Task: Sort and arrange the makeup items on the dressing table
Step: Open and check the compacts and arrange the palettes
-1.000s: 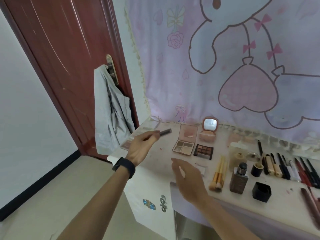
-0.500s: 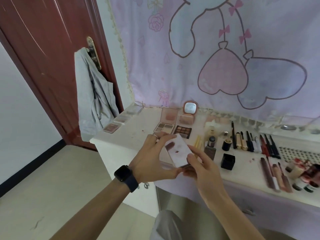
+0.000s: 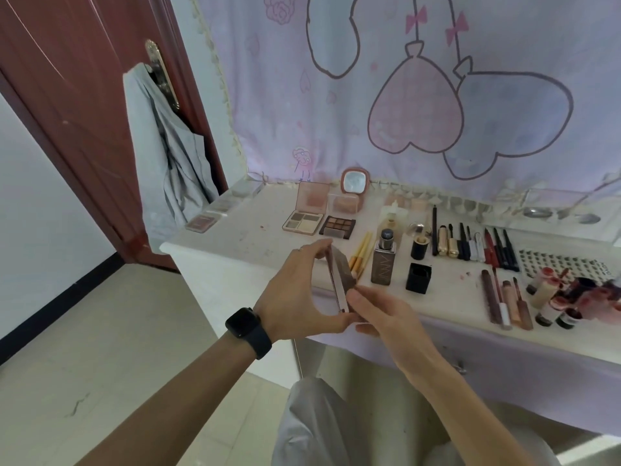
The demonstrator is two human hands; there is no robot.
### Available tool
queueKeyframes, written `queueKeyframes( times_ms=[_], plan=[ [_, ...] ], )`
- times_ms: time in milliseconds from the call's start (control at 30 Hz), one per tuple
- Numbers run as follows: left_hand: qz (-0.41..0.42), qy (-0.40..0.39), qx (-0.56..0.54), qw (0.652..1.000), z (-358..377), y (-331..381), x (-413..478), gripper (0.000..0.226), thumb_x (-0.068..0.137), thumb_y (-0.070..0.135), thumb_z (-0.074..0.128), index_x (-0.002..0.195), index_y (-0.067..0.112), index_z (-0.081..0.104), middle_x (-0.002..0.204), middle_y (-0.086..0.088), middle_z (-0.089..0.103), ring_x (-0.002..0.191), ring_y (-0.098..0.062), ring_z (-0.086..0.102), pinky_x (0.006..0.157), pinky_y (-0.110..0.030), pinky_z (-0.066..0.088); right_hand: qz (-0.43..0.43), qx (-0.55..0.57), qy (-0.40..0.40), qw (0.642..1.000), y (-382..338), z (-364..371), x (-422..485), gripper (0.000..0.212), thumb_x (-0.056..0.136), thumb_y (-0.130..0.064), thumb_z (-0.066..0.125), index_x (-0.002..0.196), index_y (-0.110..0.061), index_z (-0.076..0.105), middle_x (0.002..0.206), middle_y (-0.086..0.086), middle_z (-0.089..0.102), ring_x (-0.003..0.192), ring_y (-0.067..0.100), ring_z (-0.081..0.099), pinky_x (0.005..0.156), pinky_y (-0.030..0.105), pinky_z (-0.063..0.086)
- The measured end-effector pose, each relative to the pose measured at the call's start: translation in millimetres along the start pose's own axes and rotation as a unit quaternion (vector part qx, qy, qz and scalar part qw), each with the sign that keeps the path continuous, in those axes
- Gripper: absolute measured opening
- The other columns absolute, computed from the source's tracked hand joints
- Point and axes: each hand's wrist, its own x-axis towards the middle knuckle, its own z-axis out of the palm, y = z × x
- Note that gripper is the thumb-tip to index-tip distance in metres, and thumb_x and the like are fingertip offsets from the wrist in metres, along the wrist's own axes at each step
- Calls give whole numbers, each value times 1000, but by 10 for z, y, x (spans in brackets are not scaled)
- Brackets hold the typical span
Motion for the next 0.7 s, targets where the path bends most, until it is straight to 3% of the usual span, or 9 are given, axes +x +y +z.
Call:
queueKeyframes(
  times_ms=[100,233,300,400,500,600,700],
  plan=[
    [1,-27,52,998,-25,51,9,109,59,65,79,147,37,21,144,16,38,127,-1,36,105,-24,39,5,-33,-9,999,-51,5,11,44,71,-62,73,105,-36,70,96,-12,77,90,4,71,73,17,55],
    [17,-38,78,996,-55,83,-4,111,60,62,82,149,36,22,145,13,37,129,-4,35,101,-22,39,24,-13,-22,999,-17,-3,29,4,87,-41,75,88,-40,78,94,-4,78,91,11,74,78,20,58],
    [20,-36,82,996,-52,92,-13,110,61,64,81,149,36,21,147,13,36,131,-4,34,103,-24,38,30,5,-28,999,-8,11,16,9,88,-38,74,85,-45,79,93,2,78,90,16,74,75,18,58],
    [8,-38,71,997,-54,88,-34,111,61,66,80,151,38,20,148,15,36,132,-2,34,107,-27,39,34,35,-27,998,1,34,19,13,81,-44,79,91,-36,81,92,6,78,89,21,74,73,17,56],
    [-42,-35,-36,998,-55,80,-81,109,60,70,77,150,39,25,143,19,42,129,3,41,106,-22,39,31,54,-38,997,24,43,22,37,71,-51,79,98,-26,80,92,4,78,91,20,75,77,20,57],
    [-143,-15,-243,959,-71,81,-87,92,63,70,66,144,31,44,133,9,57,123,-10,55,105,-32,47,3,33,-55,998,33,46,14,30,69,-53,74,98,-47,77,103,-5,77,98,15,73,79,19,56],
    [-194,-70,-310,928,-145,80,-51,76,68,65,66,133,25,59,123,0,68,117,-20,62,104,-44,50,-20,-34,-83,996,26,62,11,32,72,-51,72,104,-57,71,107,-15,75,101,4,70,80,18,55]
  ],
)
